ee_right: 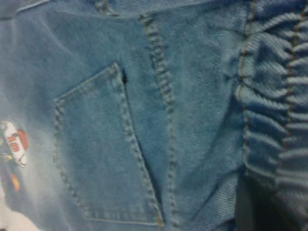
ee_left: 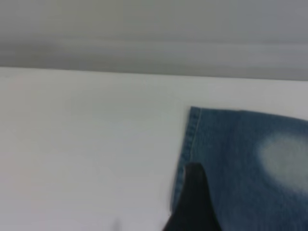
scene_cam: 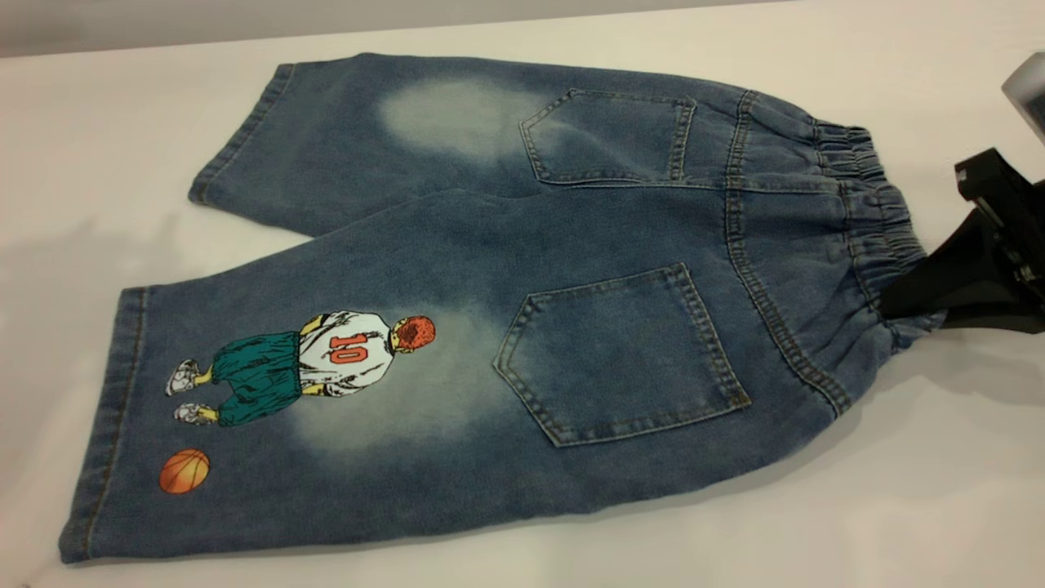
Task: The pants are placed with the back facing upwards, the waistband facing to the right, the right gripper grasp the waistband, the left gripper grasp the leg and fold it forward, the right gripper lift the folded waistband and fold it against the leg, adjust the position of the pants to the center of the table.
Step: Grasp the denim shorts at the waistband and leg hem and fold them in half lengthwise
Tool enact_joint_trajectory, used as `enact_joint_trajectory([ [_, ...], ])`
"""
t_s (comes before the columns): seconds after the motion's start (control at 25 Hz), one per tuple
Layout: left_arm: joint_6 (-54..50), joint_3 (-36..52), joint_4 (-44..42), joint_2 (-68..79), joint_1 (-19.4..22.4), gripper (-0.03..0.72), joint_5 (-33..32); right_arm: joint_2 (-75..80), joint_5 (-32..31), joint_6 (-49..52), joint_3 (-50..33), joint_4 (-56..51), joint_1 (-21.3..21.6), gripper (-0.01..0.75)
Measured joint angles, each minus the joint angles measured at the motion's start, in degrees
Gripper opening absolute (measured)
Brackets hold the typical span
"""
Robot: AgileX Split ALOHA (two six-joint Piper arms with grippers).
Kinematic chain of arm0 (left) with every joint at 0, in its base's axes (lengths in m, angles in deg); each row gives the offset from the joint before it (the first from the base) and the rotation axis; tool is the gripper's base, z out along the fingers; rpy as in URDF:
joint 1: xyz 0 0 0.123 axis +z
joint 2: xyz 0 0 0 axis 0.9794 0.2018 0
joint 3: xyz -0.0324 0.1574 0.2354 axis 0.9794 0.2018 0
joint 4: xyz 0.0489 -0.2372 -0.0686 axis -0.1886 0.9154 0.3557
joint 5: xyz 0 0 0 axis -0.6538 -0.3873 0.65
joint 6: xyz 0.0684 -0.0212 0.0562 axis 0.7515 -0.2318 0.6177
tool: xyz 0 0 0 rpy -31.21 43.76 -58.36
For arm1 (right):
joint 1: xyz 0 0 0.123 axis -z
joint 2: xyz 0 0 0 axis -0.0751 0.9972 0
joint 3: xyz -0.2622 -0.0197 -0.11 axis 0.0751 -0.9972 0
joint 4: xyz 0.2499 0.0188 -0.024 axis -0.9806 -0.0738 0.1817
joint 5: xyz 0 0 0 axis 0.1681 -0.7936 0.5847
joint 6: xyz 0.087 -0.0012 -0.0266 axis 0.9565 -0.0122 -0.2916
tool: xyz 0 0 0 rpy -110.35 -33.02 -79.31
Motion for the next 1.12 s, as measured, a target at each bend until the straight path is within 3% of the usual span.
enact_joint_trajectory([
  [0.16, 0.00, 0.00, 2.00, 0.00, 0.00, 0.518, -2.07, 0.00, -2.37, 1.65, 1.52, 1.93, 0.00, 0.032],
  [0.4, 0.00, 0.12, 2.87, 0.28, 0.00, 0.517, -10.30, 0.00, -5.22, 3.48, 4.63, 4.49, 0.00, 0.032],
  [0.72, 0.00, 0.19, 4.51, 5.84, -0.53, 0.517, -22.96, -0.80, -3.76, 7.10, 7.87, 8.91, -0.04, 0.032],
  [0.96, 0.00, 0.23, 4.48, 12.28, -4.94, 0.517, -25.55, -6.42, 2.66, 11.84, 7.87, 13.46, -0.06, 0.032],
  [1.12, 0.43, 0.23, 3.64, 17.24, -9.19, 0.517, -27.10, -9.41, 3.32, 12.68, 7.87, 13.91, -0.06, 0.032],
])
